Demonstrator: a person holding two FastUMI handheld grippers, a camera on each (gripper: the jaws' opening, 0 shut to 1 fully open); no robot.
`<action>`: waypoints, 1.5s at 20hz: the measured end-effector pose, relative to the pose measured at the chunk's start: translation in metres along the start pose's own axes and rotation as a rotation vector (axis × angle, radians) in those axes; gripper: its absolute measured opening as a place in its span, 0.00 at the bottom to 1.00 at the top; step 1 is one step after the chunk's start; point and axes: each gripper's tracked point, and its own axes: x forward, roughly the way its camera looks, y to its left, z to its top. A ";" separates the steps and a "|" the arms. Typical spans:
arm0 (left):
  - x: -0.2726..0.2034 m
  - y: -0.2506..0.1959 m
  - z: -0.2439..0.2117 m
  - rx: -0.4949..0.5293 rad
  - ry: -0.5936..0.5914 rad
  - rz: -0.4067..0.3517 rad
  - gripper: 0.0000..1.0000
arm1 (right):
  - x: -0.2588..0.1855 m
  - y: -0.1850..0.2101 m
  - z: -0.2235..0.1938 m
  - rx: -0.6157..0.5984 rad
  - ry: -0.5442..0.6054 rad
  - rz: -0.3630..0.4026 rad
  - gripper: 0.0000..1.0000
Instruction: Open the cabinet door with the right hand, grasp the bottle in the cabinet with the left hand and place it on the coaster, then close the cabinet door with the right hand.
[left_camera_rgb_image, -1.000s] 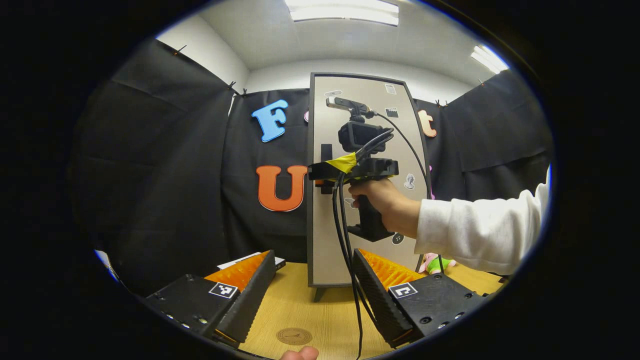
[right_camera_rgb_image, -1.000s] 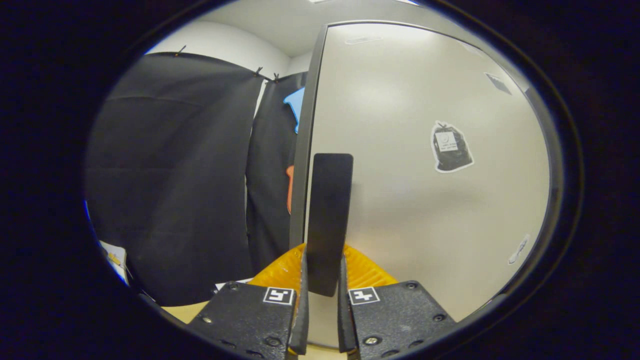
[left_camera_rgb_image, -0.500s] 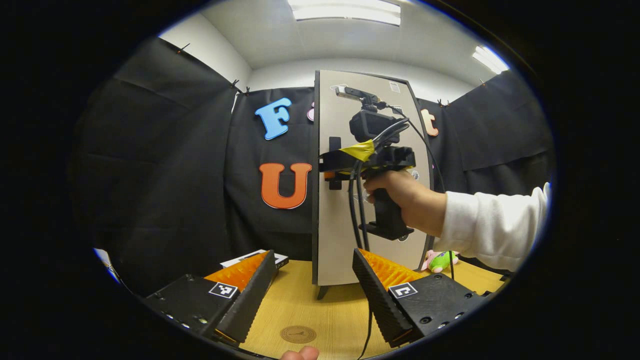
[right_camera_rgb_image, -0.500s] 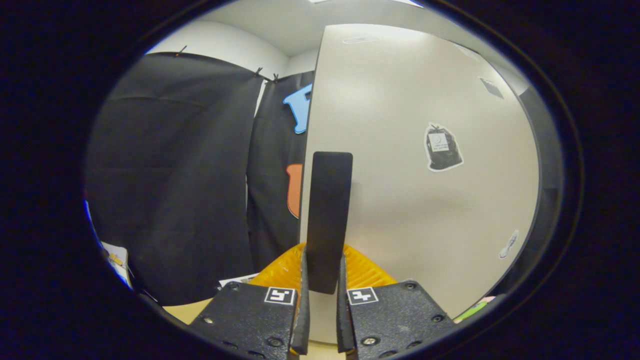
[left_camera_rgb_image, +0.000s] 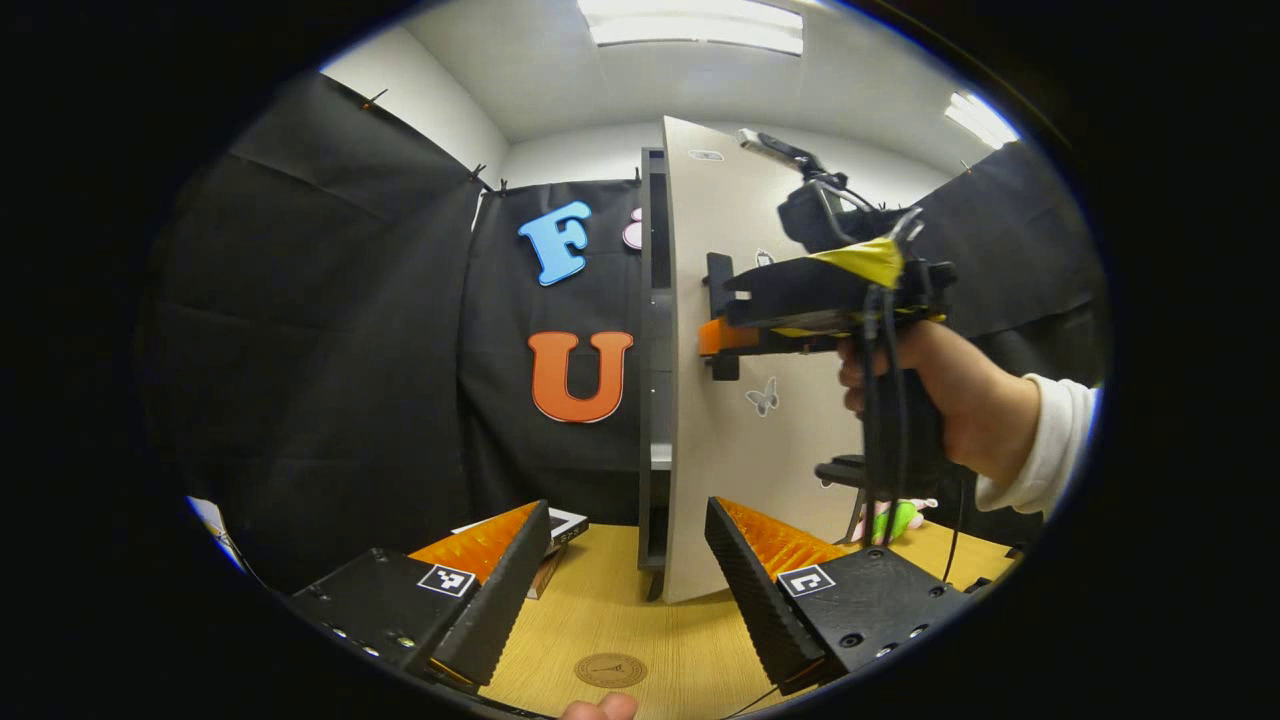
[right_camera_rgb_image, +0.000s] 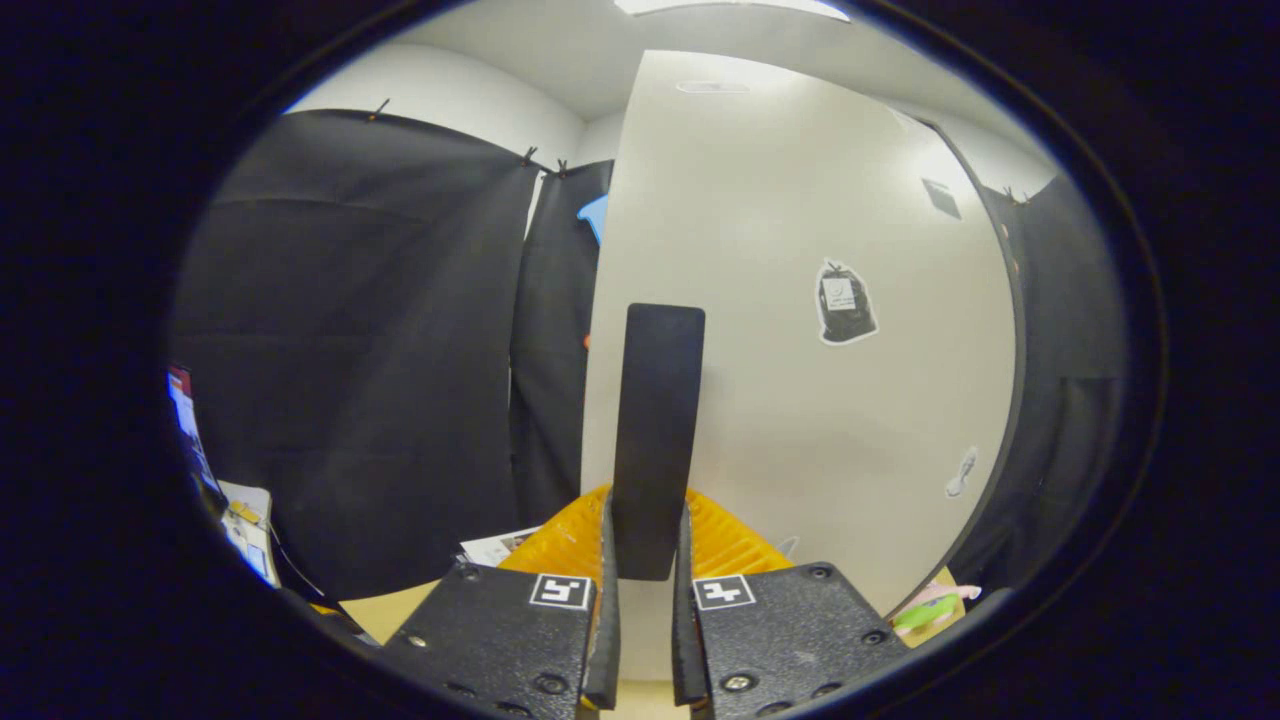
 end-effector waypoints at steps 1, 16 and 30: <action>-0.001 0.001 0.001 -0.003 -0.004 0.002 0.94 | -0.008 0.000 0.000 0.013 -0.007 0.001 0.24; 0.005 -0.025 0.013 0.007 -0.037 -0.019 0.94 | -0.063 -0.050 -0.003 -0.039 0.009 -0.146 0.23; 0.004 -0.073 0.008 0.015 -0.026 -0.085 0.95 | -0.090 -0.099 -0.009 -0.042 0.015 -0.369 0.07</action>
